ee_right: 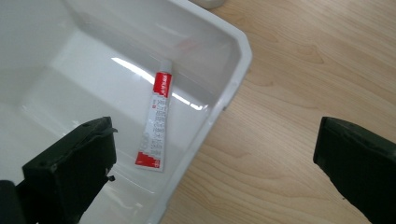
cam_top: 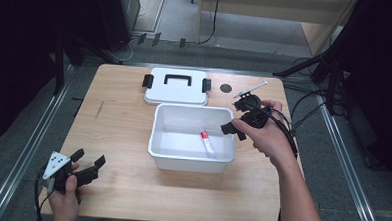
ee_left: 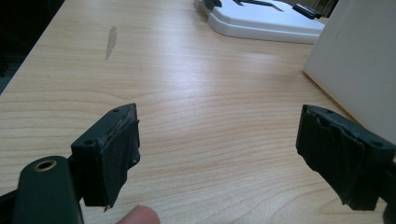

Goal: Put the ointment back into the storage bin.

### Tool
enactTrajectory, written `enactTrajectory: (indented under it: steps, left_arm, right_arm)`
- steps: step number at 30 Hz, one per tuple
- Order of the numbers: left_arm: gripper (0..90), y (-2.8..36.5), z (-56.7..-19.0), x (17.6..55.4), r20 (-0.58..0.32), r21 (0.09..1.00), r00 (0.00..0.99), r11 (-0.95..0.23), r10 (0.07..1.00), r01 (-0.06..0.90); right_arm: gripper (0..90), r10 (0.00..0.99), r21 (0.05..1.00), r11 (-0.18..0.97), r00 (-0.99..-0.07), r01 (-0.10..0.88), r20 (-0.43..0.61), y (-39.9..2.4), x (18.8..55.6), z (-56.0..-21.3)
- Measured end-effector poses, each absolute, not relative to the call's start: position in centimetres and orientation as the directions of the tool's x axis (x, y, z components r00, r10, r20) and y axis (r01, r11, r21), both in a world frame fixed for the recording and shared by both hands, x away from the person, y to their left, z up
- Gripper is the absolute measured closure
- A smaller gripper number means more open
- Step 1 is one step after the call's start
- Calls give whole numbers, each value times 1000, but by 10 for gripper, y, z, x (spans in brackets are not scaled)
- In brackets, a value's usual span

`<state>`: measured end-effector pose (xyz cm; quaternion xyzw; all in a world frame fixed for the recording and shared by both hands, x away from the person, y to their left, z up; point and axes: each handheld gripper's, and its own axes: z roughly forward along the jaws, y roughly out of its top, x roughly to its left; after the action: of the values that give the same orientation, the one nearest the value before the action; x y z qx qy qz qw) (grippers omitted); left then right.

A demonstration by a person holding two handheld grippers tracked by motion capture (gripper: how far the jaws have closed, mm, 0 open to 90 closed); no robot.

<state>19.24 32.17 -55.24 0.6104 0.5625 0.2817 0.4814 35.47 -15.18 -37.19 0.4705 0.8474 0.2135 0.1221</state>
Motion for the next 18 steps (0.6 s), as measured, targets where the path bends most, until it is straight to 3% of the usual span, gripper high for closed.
enactTrajectory:
  steps: [18]
  left_arm:
    - [144, 321, -552, 192, -193, 906, 207, 93, 959, 413]
  right_arm:
    - [0, 899, 579, 321, -433, 749, 62, -221, 329, -412]
